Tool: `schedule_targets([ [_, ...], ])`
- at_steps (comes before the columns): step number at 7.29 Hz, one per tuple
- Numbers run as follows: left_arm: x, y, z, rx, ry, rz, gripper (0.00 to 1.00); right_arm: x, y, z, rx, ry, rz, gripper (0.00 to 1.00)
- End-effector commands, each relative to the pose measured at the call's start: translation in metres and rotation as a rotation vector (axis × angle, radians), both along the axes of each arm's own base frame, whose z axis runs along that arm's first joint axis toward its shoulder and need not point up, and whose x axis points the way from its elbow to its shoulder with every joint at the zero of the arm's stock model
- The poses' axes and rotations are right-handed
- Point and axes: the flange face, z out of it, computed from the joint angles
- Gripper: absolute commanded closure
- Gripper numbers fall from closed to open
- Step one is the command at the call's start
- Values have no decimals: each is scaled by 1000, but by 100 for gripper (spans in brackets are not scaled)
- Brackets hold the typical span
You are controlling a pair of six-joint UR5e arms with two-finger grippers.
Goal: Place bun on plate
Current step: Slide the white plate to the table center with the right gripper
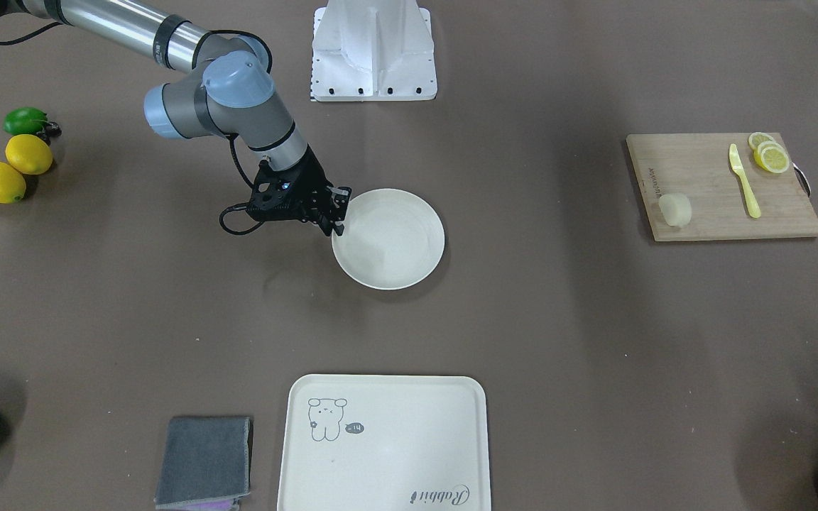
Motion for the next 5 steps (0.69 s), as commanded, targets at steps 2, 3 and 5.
schedule_targets([
  [2, 85, 28, -28, -38, 7, -19, 2, 47, -38, -7, -35, -34, -12, 0],
  [3, 108, 50, -37, -31, -28, -36, 2, 63, -53, -7, -45, -43, -6, 0],
  [5, 162, 65, -32, -14, -104, -40, 2, 95, -80, -5, -29, -43, -5, 0],
])
